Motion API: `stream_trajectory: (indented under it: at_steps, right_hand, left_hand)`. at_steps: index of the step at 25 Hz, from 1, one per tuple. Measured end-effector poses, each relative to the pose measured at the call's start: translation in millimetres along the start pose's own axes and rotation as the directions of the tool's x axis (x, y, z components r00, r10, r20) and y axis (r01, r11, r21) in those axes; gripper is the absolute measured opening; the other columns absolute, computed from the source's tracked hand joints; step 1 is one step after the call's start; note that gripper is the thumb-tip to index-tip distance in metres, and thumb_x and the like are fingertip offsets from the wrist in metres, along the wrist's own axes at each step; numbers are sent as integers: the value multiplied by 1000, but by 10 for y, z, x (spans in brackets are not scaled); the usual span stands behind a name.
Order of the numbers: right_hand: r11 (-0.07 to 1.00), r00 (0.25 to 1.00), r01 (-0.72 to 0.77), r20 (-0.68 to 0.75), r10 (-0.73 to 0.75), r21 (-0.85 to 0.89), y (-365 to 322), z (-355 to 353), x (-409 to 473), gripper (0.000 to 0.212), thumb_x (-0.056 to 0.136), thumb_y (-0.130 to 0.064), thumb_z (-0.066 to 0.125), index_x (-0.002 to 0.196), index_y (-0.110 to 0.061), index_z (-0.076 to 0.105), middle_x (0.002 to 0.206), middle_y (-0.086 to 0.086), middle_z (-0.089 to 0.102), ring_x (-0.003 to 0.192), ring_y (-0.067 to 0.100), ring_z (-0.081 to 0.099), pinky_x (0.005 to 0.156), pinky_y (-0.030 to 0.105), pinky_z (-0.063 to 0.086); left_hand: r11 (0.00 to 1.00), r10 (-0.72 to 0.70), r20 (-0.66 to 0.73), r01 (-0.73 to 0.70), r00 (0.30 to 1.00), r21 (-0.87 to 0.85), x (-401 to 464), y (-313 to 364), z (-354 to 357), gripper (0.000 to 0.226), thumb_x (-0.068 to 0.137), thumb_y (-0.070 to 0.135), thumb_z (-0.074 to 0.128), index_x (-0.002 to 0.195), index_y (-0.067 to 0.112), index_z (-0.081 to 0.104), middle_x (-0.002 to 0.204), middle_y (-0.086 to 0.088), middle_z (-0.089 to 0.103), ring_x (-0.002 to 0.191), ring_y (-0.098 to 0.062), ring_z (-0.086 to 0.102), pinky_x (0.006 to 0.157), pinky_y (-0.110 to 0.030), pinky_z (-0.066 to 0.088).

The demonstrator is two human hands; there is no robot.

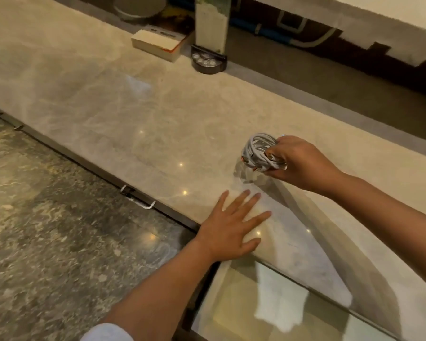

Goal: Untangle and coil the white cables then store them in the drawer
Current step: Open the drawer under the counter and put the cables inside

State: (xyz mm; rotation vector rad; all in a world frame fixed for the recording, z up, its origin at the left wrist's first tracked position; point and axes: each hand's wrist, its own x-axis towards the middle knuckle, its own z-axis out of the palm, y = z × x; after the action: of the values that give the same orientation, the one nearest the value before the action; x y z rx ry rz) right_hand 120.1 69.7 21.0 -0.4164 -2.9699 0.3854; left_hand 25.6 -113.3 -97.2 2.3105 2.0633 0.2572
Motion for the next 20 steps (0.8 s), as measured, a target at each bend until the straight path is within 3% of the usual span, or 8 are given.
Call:
stream_trajectory:
  at_steps: [3,6,10,15,20]
  right_hand:
    - [981,981,-193,17,192,37,-84,-119,-598,22,71,-17,78,81,-1,66,72,18,63,69,35,57,59,36,42]
    - [935,933,-356,65,355,5,-263,-104,-1168,24,72,-21,77,74,-2,62,71,19,60,70,35,55,57,36,37]
    - [919,919,-393,-9,393,-32,-717,86,-1848,25,62,-16,81,64,-9,58,60,13,57,60,32,56,58,29,24]
    - [884,882,-465,-63,467,38,-1323,543,-2266,20,63,-13,81,73,-13,63,72,7,64,69,28,58,62,31,45]
    - [894,898,-438,-92,430,-98,-1642,1111,-2291,12,68,-16,75,69,-13,63,63,5,65,63,26,60,78,26,37]
  left_hand:
    - [1000,12,21,-12,1000,12,10,-9,-21,61,85,56,37,142,36,32,153,-6,31,141,-27,28,107,-59,23]
    - [1000,2,45,-3,999,22,8,-1,-25,60,86,55,35,143,37,31,153,-6,30,141,-27,28,109,-57,23]
    - [999,16,64,-19,998,42,5,14,-24,59,88,53,29,143,35,30,153,-7,29,141,-28,27,109,-57,22]
    - [1000,-10,113,7,994,24,-12,21,-52,62,86,57,16,146,40,15,159,-2,12,146,-23,9,113,-53,7]
    - [1000,1,128,-1,992,-2,-11,-5,-56,59,90,56,19,146,40,9,159,-1,5,146,-21,2,114,-51,3]
